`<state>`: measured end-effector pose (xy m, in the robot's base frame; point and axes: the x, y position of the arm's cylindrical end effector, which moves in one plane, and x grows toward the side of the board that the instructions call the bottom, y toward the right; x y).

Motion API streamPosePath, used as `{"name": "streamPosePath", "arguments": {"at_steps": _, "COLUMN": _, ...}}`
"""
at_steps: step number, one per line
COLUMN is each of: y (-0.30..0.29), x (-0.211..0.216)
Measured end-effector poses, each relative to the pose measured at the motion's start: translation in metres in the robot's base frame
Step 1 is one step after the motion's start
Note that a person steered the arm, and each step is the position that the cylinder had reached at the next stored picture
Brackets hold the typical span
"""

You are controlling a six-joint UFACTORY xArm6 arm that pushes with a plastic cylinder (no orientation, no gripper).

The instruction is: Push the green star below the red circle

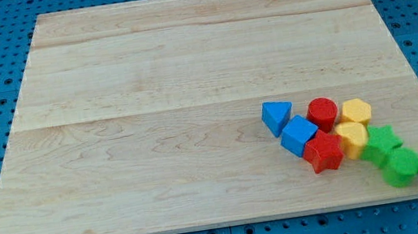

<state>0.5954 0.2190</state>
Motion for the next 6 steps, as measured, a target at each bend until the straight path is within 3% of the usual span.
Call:
{"name": "streamPosePath", "arguments": {"at_steps": 2, "y": -0.065, "x": -0.094}}
{"name": "streamPosePath", "arguments": {"at_steps": 3, "y": -0.112, "x": -0.106}}
{"name": "streamPosePath", "arguments": {"at_steps": 5, "y": -0.094, "x": -0.11}}
{"name": "streamPosePath", "arguments": {"at_steps": 6, "y": -0.092, "x": -0.151}}
